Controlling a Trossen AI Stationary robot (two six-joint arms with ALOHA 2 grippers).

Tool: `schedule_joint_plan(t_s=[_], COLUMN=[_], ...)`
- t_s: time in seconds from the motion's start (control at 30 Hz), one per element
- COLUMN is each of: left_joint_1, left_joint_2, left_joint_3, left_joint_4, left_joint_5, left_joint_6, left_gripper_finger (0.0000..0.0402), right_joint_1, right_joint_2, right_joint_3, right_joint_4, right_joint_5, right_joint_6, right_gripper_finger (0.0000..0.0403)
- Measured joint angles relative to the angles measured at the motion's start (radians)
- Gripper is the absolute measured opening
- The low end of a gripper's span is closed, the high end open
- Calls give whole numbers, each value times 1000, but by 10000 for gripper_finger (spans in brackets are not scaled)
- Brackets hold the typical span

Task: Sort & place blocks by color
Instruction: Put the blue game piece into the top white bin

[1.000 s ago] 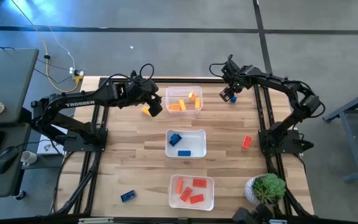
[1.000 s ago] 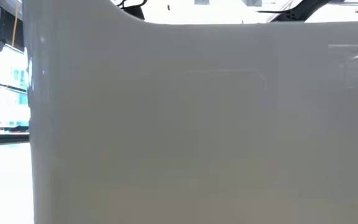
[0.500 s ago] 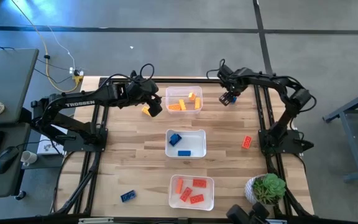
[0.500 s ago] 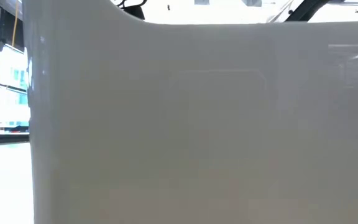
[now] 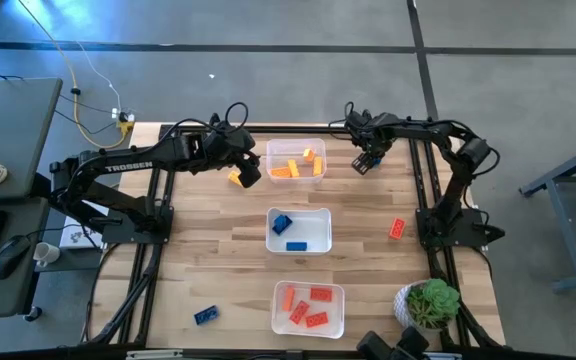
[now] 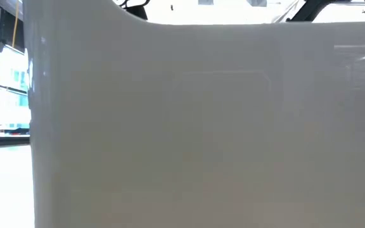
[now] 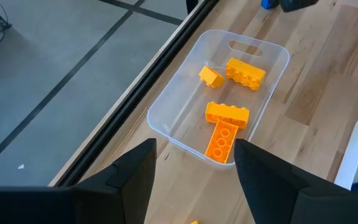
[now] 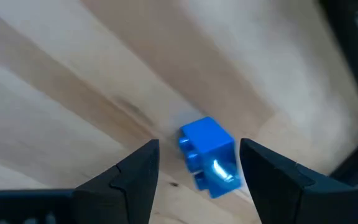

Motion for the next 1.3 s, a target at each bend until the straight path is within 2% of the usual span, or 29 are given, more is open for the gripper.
schedule_joint_plan(t_s=[0.27, 0.37, 0.47, 0.6, 0.63, 0.93, 1.1, 1.3], left_joint_1=[0, 0, 0, 3, 5, 21, 34, 69], left_joint_2=[0, 0, 0, 0, 0, 0, 0, 0], left_joint_3=[0, 0, 0, 0, 0, 0, 0, 0], left_joint_4=[0, 0, 0, 0, -1, -61, -102, -166], left_joint_5=[0, 0, 0, 0, 0, 0, 3, 42], left_joint_6=[2, 23, 26, 26, 26, 26, 26, 26], left_gripper_finger=[202, 202, 202, 202, 202, 202, 202, 202], right_joint_1=[0, 0, 0, 0, 0, 58, 118, 203], right_joint_2=[44, 46, 46, 44, 41, -52, -161, -324], right_joint_3=[0, 0, 0, 0, 0, 0, 0, 0], right_joint_4=[-16, -29, -47, -73, -81, -175, -163, -150], right_joint_5=[-15, -17, -20, -48, -63, -131, -210, -231], right_joint_6=[48, 54, 75, 91, 93, 160, 225, 342], right_gripper_finger=[210, 198, 157, 74, 68, 69, 69, 69])
